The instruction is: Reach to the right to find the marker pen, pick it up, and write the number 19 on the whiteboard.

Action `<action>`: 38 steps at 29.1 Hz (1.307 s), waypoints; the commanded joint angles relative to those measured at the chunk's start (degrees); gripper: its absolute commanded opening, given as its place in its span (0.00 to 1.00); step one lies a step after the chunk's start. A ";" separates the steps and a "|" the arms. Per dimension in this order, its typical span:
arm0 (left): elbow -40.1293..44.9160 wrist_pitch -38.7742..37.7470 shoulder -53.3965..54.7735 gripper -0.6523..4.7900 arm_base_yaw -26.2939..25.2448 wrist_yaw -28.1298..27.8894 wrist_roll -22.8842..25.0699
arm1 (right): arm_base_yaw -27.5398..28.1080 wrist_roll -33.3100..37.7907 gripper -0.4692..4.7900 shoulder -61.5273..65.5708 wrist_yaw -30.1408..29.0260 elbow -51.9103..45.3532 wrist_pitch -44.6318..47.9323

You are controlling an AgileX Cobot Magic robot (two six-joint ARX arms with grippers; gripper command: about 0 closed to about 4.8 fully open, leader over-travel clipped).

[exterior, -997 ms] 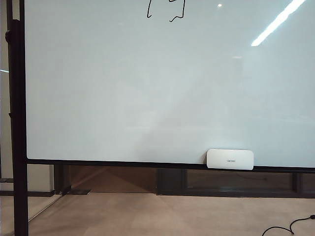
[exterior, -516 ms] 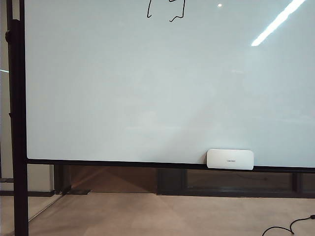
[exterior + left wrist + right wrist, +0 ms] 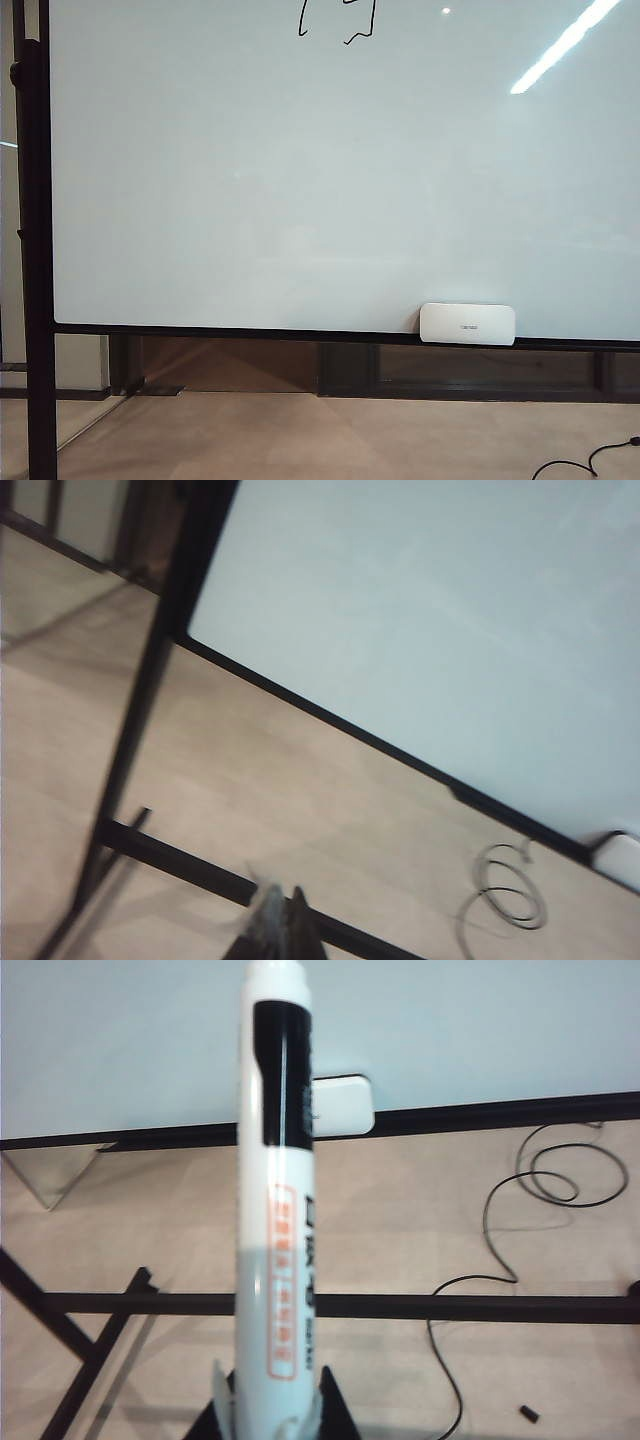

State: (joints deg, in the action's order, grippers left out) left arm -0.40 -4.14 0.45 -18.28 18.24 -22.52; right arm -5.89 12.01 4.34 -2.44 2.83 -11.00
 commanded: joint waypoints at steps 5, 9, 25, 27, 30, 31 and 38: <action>-0.13 -4.92 0.37 0.12 0.11 -1.38 7.54 | -0.02 -3.02 0.09 0.09 0.15 -2.32 0.68; -0.17 -4.83 0.35 0.18 0.09 -1.66 5.81 | 0.00 -3.04 0.09 -0.07 0.61 -2.29 0.70; -0.20 -4.83 0.28 0.18 0.79 -1.51 5.62 | -0.17 -2.86 0.09 -0.04 1.03 -2.29 0.74; -0.20 -4.83 0.28 0.18 0.79 -1.51 5.62 | -0.17 -2.86 0.09 -0.07 1.05 -2.29 0.74; -0.20 -4.83 0.28 0.18 0.79 -1.51 5.62 | -0.17 -2.86 0.09 -0.04 1.05 -2.29 0.72; -0.20 -4.83 0.28 0.18 0.79 -1.51 5.62 | -0.17 -2.86 0.09 -0.07 1.03 -2.29 0.74; -0.20 -4.83 0.28 0.18 0.79 -1.51 5.62 | -0.17 -2.86 0.09 -0.07 1.05 -2.29 0.74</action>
State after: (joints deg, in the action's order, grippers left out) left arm -0.54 -8.60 0.71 -17.47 16.69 -16.75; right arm -6.02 9.19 4.32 -1.52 0.30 -10.63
